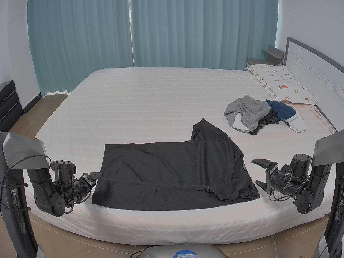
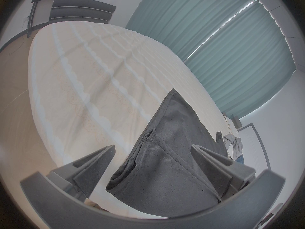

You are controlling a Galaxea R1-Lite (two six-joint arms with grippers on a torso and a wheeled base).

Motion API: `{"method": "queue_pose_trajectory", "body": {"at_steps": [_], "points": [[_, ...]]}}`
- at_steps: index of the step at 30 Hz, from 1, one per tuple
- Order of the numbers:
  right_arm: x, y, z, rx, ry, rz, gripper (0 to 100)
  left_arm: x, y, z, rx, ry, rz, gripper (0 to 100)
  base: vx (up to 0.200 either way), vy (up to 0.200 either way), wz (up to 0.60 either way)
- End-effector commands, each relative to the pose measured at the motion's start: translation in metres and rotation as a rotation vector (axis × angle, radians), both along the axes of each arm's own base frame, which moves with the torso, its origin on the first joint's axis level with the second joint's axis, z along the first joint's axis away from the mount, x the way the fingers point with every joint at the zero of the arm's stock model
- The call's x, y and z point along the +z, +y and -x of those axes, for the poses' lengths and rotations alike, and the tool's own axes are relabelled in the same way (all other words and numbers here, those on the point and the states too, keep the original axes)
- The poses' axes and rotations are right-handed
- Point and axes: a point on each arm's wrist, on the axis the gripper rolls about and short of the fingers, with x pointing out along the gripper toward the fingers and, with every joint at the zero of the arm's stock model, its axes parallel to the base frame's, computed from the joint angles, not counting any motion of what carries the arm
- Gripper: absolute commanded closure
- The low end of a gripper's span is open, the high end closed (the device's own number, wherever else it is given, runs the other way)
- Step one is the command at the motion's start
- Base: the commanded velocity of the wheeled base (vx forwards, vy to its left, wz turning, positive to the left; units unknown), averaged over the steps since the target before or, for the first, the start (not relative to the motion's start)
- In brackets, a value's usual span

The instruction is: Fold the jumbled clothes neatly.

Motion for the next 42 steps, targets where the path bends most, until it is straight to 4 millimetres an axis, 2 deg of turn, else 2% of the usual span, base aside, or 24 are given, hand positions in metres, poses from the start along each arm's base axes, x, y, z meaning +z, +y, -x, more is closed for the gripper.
{"method": "queue_pose_trajectory", "body": {"at_steps": [1, 9, 21, 34, 42], "points": [[0.0005, -0.0103, -0.0046, -0.028, -0.018, -0.018, 0, 0.0001, 0.0009, 0.0001, 0.003, 0.000, 0.003, 0, 0.000, 0.000, 0.00], [-0.0001, -0.0098, -0.0042, -0.027, -0.014, -0.019, 0, 0.0004, 0.0045, -0.0007, 0.014, -0.003, 0.009, 0, 0.000, 0.200, 0.00], [-0.0023, -0.0094, -0.0045, -0.025, -0.008, -0.018, 0, -0.0023, 0.0036, 0.0016, 0.009, 0.011, 0.001, 0, 0.000, 0.000, 0.00], [-0.0046, -0.0062, -0.0064, -0.020, -0.009, -0.009, 0, 0.0000, 0.0004, 0.0004, 0.002, 0.000, 0.006, 0, 0.200, 0.000, 0.00], [-0.0054, -0.0053, -0.0056, -0.018, -0.005, -0.007, 0, -0.0008, 0.0004, -0.0013, 0.003, 0.000, 0.007, 0, 0.000, 0.000, 0.00]]}}
